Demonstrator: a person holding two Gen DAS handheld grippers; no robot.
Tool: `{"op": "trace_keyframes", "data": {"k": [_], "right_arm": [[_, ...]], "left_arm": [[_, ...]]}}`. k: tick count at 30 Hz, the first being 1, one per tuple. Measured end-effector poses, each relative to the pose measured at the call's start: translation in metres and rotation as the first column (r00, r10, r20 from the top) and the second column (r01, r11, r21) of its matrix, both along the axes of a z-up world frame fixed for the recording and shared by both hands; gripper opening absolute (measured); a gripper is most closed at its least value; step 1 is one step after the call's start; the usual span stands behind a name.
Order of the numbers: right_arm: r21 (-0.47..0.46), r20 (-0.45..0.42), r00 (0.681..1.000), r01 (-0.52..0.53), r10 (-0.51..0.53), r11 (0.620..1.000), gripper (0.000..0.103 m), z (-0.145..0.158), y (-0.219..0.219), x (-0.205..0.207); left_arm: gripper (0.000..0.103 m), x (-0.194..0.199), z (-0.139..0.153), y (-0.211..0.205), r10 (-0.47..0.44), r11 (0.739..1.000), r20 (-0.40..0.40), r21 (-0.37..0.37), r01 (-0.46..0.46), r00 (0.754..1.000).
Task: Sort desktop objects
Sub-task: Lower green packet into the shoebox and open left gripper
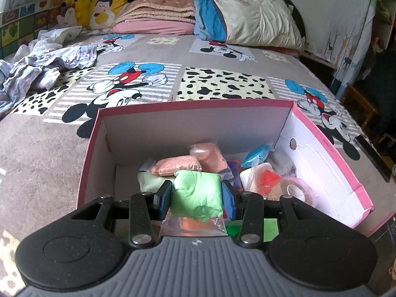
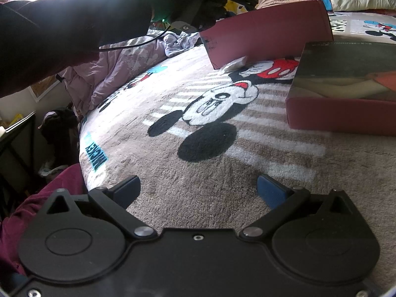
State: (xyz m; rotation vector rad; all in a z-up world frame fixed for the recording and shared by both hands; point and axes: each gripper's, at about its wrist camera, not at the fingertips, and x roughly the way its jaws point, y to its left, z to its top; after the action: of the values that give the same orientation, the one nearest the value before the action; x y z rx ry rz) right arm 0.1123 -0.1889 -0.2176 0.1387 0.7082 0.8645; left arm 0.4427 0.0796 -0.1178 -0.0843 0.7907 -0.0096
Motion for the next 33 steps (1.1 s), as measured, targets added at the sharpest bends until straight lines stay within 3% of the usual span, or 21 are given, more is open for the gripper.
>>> {"op": "trace_keyframes", "data": {"k": [11,16,26,33], "right_arm": [[0.002,0.003,1.0,0.001,-0.002,1.0,0.102,-0.001,0.0,0.0],[0.002,0.004,1.0,0.003,-0.003,1.0,0.102,-0.001,0.001,-0.001],[0.002,0.002,1.0,-0.003,0.003,1.0,0.102,-0.001,0.0,0.0],[-0.006,-0.014,1.0,0.001,-0.001,1.0,0.102,0.001,0.001,0.003]], "left_arm": [[0.041,0.008,-0.006,-0.004,0.023,1.0,-0.04,0.013,-0.023,0.999],[0.055,0.01,-0.008,-0.001,0.049,0.999,-0.052,-0.005,-0.05,0.997],[0.055,0.006,-0.002,-0.001,0.041,0.999,-0.039,-0.007,-0.041,0.998],[0.055,-0.004,0.009,-0.008,0.025,0.999,-0.009,0.037,-0.025,1.0]]}}
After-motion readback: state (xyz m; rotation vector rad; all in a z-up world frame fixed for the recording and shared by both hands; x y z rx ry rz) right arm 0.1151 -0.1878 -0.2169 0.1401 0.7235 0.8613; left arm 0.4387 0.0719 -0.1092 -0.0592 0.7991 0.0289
